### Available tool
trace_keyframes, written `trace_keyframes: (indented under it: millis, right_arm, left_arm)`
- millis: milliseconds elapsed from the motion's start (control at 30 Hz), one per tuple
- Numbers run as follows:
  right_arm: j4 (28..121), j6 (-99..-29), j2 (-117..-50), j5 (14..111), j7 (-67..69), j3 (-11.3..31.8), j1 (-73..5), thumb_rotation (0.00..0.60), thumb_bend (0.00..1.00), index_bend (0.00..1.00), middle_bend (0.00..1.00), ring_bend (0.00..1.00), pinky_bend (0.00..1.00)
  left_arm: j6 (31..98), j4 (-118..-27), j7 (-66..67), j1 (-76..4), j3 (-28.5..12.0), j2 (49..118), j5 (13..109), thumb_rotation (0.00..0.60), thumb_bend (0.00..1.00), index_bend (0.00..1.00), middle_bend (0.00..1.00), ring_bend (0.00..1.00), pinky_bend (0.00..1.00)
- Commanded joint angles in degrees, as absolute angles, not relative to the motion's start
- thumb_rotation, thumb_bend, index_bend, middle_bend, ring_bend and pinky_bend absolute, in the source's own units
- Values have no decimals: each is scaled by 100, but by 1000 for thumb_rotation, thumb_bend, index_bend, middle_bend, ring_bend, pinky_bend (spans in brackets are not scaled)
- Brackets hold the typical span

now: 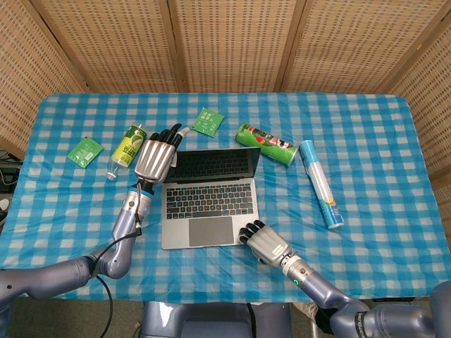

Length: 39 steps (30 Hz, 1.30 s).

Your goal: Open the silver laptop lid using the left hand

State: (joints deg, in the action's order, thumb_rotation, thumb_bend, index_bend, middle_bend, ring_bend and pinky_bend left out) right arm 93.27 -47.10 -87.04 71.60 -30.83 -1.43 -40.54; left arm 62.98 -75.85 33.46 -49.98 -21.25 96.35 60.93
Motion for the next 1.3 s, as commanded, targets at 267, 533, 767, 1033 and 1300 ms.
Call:
trace_keyframes:
  millis: [267,533,767,1033,1300]
  right_arm:
    - [9328,-4723,-8710,7148,-3087,-169,-4071,600,764,341,330,202,235]
    - [9345,-4786,-8721,7164,-3084,-196,-4055,600,747,341,330,202,235]
    - [9363,-5285,-8766,7614,-2920,-135,-3928,600,659,294,302,202,214]
    - [9757,-6342,-8279,8824,-1771,31,-3716,600,621,274,293,201,210]
    - [9855,-7305,-7285,9456,-1026,79,-3344,600,474,274,273,191,184]
  left_arm:
    - [6260,-7449,3414,-5127,-2156,9633,5930,600,573,137,134,225,323]
    - [6408,-7641,3262,-5060,-2145,9460,5979,600,573,105,89,206,323]
    - [6720,-8351,2472,-4785,-2125,8981,6514,600,567,0,0,97,293]
    - [7196,-9377,1982,-4248,-2201,7806,6985,600,562,0,0,30,191]
    - [7478,-10142,1752,-3478,-2031,6737,6795,600,70,0,0,0,0]
